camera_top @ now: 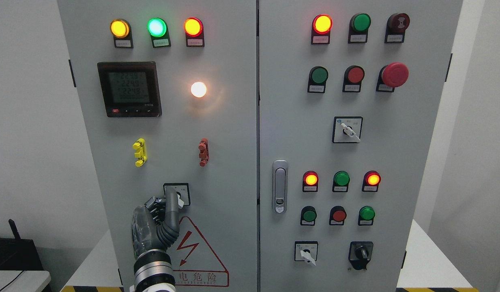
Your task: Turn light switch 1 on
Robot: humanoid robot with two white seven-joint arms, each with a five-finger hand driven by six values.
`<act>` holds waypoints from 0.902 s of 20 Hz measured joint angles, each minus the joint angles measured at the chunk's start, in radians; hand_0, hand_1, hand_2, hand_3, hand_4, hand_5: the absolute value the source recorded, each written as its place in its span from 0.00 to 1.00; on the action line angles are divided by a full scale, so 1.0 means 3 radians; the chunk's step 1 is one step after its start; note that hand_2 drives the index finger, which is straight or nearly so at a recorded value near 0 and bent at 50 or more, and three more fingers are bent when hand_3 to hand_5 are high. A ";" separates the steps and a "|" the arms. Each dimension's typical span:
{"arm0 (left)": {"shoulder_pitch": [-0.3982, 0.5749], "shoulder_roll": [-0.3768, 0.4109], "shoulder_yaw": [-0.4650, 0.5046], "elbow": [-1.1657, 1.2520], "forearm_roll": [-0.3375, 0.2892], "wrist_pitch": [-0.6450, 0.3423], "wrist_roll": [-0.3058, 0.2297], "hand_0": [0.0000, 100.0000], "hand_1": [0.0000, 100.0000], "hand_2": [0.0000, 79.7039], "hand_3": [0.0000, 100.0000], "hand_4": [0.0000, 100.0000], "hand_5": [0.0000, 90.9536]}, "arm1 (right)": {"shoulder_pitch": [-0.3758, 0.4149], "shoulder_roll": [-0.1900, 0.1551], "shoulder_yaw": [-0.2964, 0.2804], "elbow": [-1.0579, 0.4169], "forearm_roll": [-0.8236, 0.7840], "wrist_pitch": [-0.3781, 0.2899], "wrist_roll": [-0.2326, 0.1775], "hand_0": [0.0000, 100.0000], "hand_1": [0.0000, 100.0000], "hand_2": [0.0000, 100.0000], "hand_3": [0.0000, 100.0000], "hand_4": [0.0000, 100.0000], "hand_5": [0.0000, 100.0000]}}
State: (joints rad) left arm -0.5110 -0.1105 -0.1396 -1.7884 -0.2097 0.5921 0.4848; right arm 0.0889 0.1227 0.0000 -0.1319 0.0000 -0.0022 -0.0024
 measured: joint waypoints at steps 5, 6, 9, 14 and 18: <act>0.0000 0.0000 -0.0001 0.0000 0.0014 -0.0021 -0.0003 0.30 0.18 0.76 0.94 0.94 0.95 | 0.0000 0.0000 0.0000 0.0000 0.0000 0.0000 0.0000 0.12 0.39 0.00 0.00 0.00 0.00; 0.0000 0.0000 -0.0001 -0.0001 0.0016 -0.0024 -0.0005 0.27 0.19 0.76 0.94 0.94 0.95 | 0.0000 0.0000 0.0000 0.0000 0.0000 0.0000 0.0000 0.12 0.39 0.00 0.00 0.00 0.00; 0.0000 0.0000 -0.0002 -0.0002 0.0019 -0.0028 -0.0009 0.21 0.19 0.75 0.95 0.94 0.95 | 0.0000 0.0000 0.0000 0.0000 0.0000 0.0000 0.0000 0.12 0.39 0.00 0.00 0.00 0.00; 0.0000 0.0000 -0.0003 -0.0005 0.0022 -0.0032 -0.0009 0.19 0.21 0.75 0.95 0.94 0.95 | 0.0000 0.0000 0.0000 0.0000 0.0000 0.0000 0.0000 0.12 0.39 0.00 0.00 0.00 0.00; 0.0002 0.0000 -0.0003 -0.0008 0.0023 -0.0034 -0.0010 0.19 0.22 0.75 0.95 0.94 0.95 | 0.0000 0.0000 0.0000 0.0000 0.0000 0.0000 0.0000 0.12 0.39 0.00 0.00 0.00 0.00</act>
State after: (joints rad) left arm -0.5105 -0.1106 -0.1406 -1.7907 -0.2027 0.5819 0.4819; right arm 0.0890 0.1227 0.0000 -0.1319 0.0000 -0.0021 -0.0024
